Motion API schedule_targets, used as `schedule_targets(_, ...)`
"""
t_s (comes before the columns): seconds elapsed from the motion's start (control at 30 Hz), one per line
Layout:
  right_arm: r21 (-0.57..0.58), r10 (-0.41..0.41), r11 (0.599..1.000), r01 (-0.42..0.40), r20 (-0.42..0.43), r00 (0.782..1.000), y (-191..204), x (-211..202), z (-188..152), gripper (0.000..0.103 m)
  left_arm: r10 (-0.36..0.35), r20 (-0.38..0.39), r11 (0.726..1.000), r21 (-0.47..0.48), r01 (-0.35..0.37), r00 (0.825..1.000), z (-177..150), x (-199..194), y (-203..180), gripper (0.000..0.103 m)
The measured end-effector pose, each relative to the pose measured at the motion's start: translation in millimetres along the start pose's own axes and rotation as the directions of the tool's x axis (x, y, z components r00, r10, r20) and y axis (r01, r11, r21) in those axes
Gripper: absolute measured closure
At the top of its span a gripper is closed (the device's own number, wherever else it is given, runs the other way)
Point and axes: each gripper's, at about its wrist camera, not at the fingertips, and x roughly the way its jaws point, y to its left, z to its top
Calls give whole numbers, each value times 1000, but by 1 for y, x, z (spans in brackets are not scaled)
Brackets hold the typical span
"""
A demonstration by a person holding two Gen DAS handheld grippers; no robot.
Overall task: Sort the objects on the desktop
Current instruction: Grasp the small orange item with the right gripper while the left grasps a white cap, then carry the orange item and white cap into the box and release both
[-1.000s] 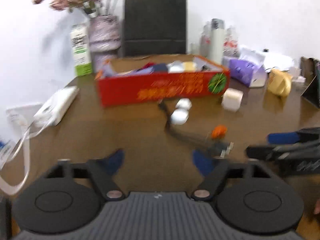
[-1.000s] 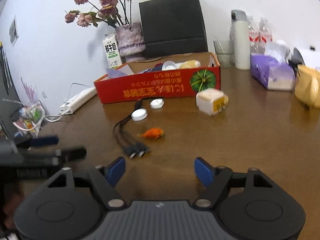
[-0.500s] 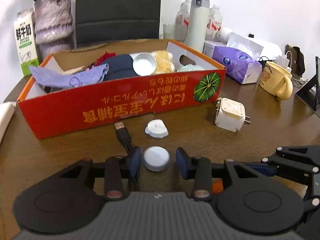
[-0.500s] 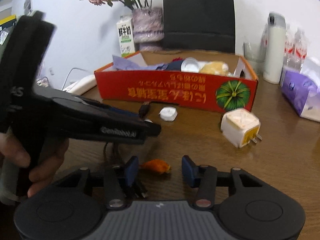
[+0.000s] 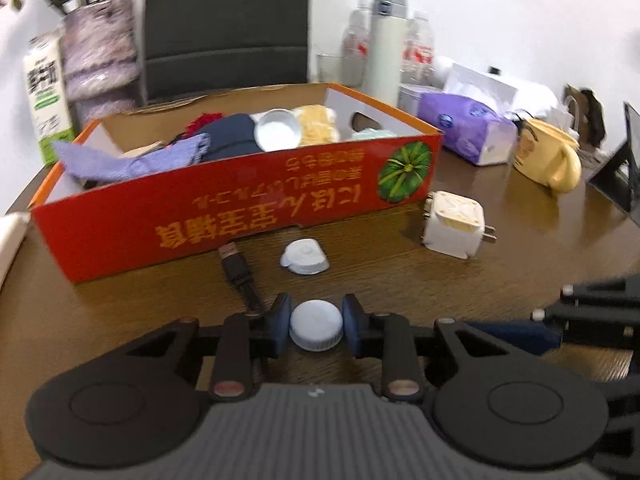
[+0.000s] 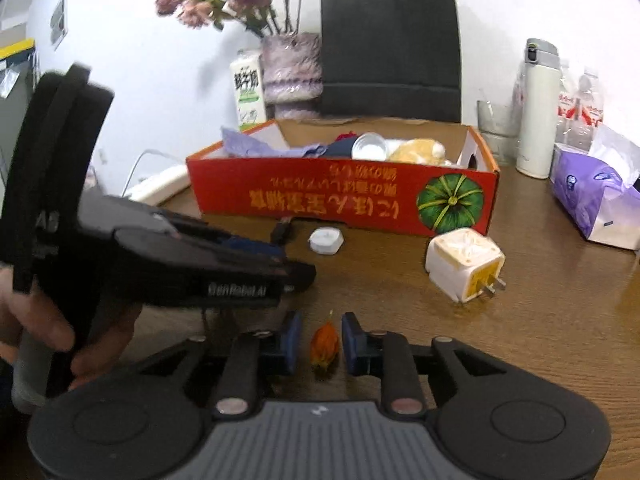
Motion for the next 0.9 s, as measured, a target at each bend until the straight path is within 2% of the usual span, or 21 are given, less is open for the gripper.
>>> schedule_targets(0.07, -17, -9, 1000, 9, -20, 1000, 3, 2, -1, 83, -10, 19, 999, -39, 11, 1000, 0, -8, 4, 74)
schedule_targets(0.13, -27, -12, 1000, 11, -19, 1000, 4, 2, -2, 89, -13, 44, 997, -78, 16, 999, -1, -20, 5, 74)
schedule_targets(0.2, -23, -15, 1000, 15, -8, 1000, 4, 1, -2, 90, 2, 58, 995, -102, 4, 998, -4, -32, 3, 74)
schedule_targets(0.37, -28, -60, 998, 61, 44, 997, 10, -10, -6, 90, 16, 34, 987, -158, -10, 999, -23, -54, -1, 74)
schedule_targets(0.43, -13, -73, 997, 74, 67, 995, 14, -21, -10, 90, 14, 57, 987, -160, -4, 998, -32, -70, -4, 74)
schedule_targets(0.5, 20, -53, 998, 51, 86, 995, 15, -32, -15, 90, -5, 83, 990, -142, 17, 997, -40, -87, -10, 74)
schedule_targets(0.6, 68, -47, 997, 40, 94, 994, 21, -42, -23, 90, 1, 102, 992, -124, 11, 995, -50, -106, -18, 74)
schedule_targets(0.9, 71, -61, 996, 46, 223, 973, 38, -95, -37, 90, 20, 136, 992, -128, -2, 991, -73, -151, -33, 74)
